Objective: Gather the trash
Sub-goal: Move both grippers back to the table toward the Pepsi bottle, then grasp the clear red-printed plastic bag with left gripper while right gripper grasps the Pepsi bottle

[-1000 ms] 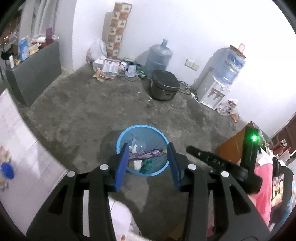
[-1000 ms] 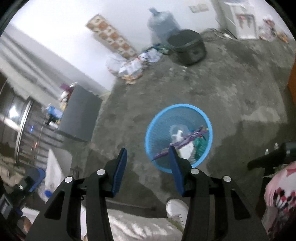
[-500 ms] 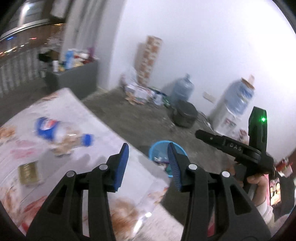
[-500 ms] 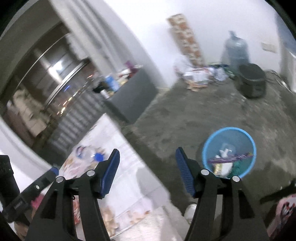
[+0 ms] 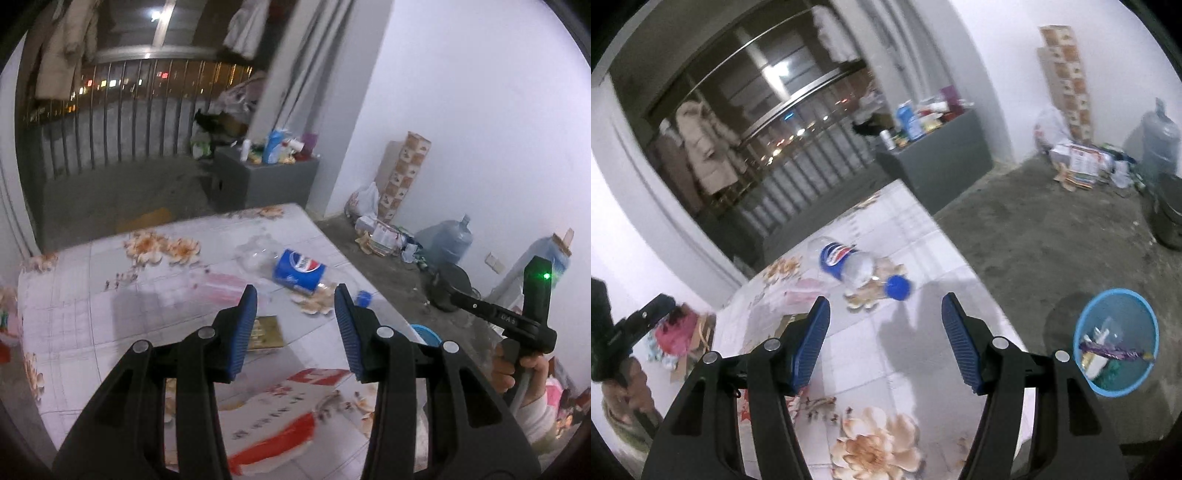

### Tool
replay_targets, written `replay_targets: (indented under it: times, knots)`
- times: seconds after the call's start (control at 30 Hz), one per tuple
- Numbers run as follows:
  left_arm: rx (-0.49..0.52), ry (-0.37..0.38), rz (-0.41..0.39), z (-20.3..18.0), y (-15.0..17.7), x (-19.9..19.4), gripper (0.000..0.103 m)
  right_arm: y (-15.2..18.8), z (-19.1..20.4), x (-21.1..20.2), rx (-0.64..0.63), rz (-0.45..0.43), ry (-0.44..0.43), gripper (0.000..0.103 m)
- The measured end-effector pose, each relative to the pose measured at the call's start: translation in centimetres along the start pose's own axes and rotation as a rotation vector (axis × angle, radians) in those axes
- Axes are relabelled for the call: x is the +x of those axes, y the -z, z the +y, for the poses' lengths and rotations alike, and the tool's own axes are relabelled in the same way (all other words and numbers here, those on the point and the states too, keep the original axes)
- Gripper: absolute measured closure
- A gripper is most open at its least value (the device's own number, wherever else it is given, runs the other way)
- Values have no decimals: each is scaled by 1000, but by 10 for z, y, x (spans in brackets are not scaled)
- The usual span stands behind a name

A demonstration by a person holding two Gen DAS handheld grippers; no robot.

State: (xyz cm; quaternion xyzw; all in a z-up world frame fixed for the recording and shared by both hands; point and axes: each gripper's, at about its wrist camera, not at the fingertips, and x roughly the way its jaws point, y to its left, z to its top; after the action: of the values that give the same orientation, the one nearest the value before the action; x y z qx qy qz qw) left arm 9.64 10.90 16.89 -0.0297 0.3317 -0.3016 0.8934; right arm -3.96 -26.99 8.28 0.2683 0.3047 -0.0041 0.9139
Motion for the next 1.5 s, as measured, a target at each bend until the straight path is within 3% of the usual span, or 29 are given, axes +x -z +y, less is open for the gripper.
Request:
replay_targets:
  times: [0.13,0.33,0.5,0.63,0.73,0.87,1.03,1.2,1.5]
  knots:
    - [-51,30,88,33,-6,28,62,-7,17,23,-52,38,-7,42]
    - [-135,57,262,73,-2,103,62,-24,35,68,-135,110,-19,42]
    - [-190,-25,351,108,4,161,59,-39,43,118,-200,190,-14,39]
    - [-159,-93,397,125,9,197,54,-50,48,149,-256,229,-11,35]
    - [-74,-153,427,126,15,220,50,-54,50,168,-289,258,-17,33]
    - [5,-178,467,125,22,243,47,-54,54,192,-327,297,-15,31]
    - [144,-232,454,112,26,254,45,-50,55,215,-352,332,5,30]
    - [157,-227,436,110,22,259,65,-46,53,234,-377,388,31,30]
    - [184,-263,409,110,19,266,88,-31,46,251,-375,453,55,35]
